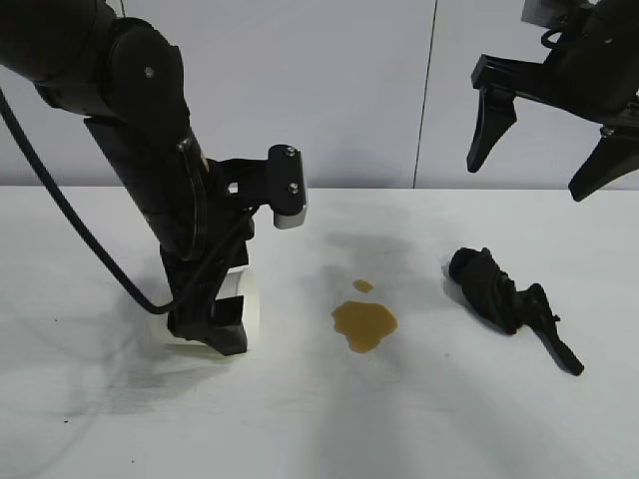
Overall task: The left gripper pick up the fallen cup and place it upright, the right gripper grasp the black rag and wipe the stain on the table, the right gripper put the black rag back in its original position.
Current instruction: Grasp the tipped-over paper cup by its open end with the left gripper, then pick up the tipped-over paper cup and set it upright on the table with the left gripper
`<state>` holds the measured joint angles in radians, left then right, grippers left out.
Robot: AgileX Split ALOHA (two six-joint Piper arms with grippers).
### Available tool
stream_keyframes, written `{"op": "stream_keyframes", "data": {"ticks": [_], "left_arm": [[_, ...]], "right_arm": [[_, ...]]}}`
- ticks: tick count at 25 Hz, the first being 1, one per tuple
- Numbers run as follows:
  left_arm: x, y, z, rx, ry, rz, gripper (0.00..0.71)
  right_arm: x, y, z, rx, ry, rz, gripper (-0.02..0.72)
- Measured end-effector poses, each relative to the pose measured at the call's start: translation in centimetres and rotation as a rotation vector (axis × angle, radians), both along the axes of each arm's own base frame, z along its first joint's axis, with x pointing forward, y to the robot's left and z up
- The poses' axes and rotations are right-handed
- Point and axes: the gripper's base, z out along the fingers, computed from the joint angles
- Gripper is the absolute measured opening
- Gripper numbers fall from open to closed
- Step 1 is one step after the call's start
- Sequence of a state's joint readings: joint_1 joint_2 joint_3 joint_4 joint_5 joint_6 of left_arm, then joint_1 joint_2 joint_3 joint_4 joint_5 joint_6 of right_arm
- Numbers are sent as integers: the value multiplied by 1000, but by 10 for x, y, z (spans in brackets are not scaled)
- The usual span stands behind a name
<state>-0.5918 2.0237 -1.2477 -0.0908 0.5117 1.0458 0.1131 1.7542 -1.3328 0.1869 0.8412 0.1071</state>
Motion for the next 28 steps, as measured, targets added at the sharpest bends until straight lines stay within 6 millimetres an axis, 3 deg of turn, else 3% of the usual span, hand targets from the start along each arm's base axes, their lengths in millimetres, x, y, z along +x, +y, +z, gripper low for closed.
{"op": "stream_keyframes", "data": {"ticks": [7,13,18,22,28], "left_arm": [[-2,0,-14,17,50,6,692],[-2,0,-15,20,49,2,504],[-1,0,-17,23,53,2,467],[-2,0,-5,-1,34,9,461],[12,22,39,-228,22,99,458]], "right_arm": [[0,0,0,0,1,1,661],[0,0,0,1,1,1,661],[0,0,0,0,3,1,661],[-1,0,0,0,6,2,661],[-1,0,0,0,6,2,661]]}}
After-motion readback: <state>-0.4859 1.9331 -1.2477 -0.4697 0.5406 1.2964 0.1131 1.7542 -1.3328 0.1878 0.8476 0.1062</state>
